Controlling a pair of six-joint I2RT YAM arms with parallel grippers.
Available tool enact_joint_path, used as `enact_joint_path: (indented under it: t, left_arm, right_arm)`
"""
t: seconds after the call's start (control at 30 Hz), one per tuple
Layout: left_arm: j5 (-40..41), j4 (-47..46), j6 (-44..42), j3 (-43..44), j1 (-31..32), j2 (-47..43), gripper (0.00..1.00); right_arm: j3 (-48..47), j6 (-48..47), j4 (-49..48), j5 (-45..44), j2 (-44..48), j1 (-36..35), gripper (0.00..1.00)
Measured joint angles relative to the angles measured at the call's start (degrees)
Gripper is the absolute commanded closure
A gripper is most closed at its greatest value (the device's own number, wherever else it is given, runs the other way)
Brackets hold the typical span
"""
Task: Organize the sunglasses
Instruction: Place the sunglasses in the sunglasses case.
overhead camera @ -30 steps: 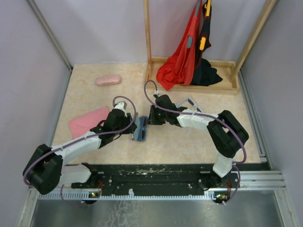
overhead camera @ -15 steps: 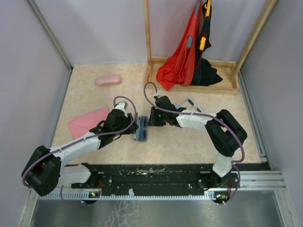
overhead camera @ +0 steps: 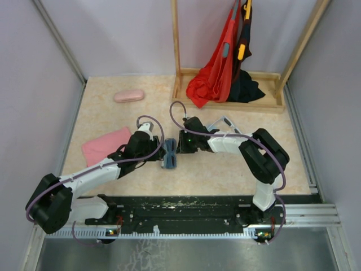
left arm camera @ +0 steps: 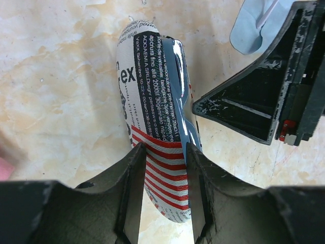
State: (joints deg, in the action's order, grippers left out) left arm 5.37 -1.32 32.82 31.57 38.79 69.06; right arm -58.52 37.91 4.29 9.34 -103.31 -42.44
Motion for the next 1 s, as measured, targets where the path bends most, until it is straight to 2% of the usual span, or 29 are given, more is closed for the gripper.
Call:
enact_joint_path:
  t: [0.5, 1.0]
  left_arm:
    - [-0.02, -0.13, 0.22, 0.0, 0.13, 0.0, 0.57]
    - [-0.04, -0.15, 0.22, 0.0, 0.24, 0.0, 0.57]
  right_arm:
    - [-0.94, -0.15, 0.07, 0.11, -1.51, -0.42, 0.75]
    - [-4.68, -2.21, 3.5, -3.65, -3.82, -2.6, 0.75]
